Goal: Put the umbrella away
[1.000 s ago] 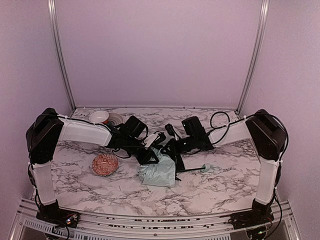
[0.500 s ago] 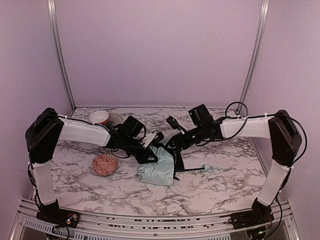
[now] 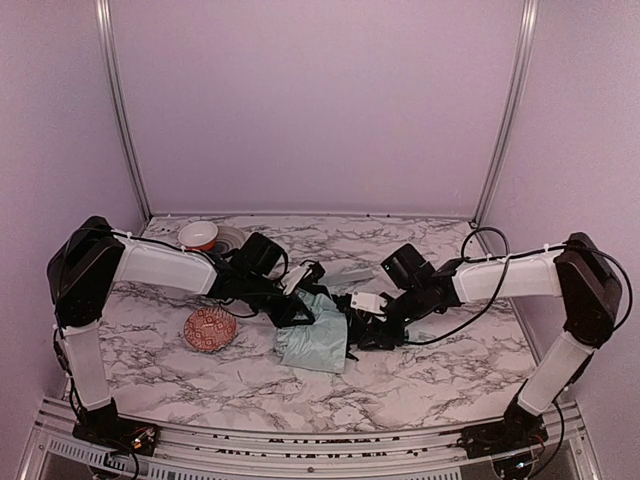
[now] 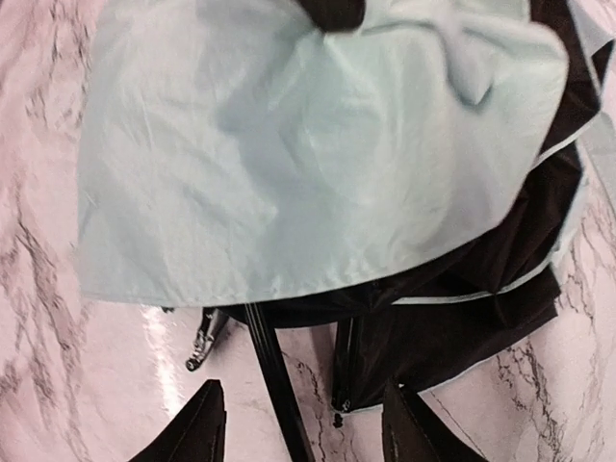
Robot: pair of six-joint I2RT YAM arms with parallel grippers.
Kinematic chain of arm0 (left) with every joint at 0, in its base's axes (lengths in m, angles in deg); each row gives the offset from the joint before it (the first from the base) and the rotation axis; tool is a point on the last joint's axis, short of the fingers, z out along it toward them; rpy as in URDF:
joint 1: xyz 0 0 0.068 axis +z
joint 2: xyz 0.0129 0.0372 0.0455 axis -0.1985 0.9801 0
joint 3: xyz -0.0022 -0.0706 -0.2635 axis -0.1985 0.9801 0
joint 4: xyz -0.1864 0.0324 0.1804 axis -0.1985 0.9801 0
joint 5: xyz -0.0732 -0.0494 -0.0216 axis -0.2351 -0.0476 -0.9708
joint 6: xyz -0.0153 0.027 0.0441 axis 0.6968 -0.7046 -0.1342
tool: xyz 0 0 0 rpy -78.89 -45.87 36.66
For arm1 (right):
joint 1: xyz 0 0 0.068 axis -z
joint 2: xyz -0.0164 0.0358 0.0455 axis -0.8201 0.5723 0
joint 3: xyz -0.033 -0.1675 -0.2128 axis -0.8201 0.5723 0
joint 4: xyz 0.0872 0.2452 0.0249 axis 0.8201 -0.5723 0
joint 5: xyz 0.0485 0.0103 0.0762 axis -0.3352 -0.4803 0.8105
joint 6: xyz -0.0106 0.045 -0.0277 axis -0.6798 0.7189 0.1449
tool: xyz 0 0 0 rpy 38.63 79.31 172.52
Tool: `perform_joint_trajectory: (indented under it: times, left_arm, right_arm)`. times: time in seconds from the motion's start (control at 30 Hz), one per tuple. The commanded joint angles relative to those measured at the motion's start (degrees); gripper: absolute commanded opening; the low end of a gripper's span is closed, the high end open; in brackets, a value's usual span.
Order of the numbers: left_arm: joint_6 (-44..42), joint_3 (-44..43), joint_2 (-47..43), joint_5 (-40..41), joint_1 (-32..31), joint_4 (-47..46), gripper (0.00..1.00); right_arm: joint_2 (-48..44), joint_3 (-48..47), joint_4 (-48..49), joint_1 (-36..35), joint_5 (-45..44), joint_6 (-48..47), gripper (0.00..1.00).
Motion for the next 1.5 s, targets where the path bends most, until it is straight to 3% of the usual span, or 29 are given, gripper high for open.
perform_joint_trajectory:
  times: [0.0, 0.17, 0.27, 0.53, 0.93, 1.0, 1.13, 1.2, 1.37, 1.47]
  left_arm:
    - [0.46, 1.04, -2.43, -0.26, 0.56, 0.85, 0.00]
    - [2.96, 1.43, -4.23, -3.32, 1.50, -1.11, 0.00]
    - [6.92, 2.05, -5.42, -6.20, 3.20, -4.86, 0.00]
    - [8.83, -0.77, -1.82, -4.36, 5.11, -4.19, 0.00]
    - [1.26, 0.64, 9.11, 6.71, 1.54, 5.51, 0.00]
    - [0.48, 1.22, 9.42, 7.50, 0.92, 6.41, 0.00]
    - [-0.63, 2.64, 8.94, 9.62, 0.21, 6.80, 0.00]
    - [-0.80, 2.93, 9.00, 10.26, 0.21, 6.91, 0.00]
    - [-0.67, 3.04, 9.20, 10.45, 0.21, 6.92, 0.00]
    - [-0.73, 3.03, 9.35, 10.56, 0.21, 6.89, 0.00]
  right_arm:
    - [4.15, -0.51, 0.16, -1.77, -9.84, -8.18, 0.50]
    - [3.81, 1.83, 2.30, -3.25, -11.99, -11.02, 0.12]
    - [1.92, 4.86, 4.34, -5.23, -13.89, -14.26, 0.00]
    - [-3.23, 12.62, 11.16, -11.58, -17.73, -20.73, 0.00]
    - [-4.40, 14.73, 14.65, -12.22, -17.88, -20.73, 0.00]
    - [-5.22, 14.52, 14.95, -12.23, -18.95, -19.26, 0.08]
    - [-9.30, 14.14, 14.31, -12.22, -19.34, -17.83, 0.37]
    - [-11.54, 13.35, 12.95, -12.34, -19.22, -17.30, 0.48]
    - [-15.40, 10.48, 8.38, -16.82, -22.05, -16.78, 0.59]
    - [-15.25, 9.10, 11.17, -22.04, -23.11, -12.94, 0.70]
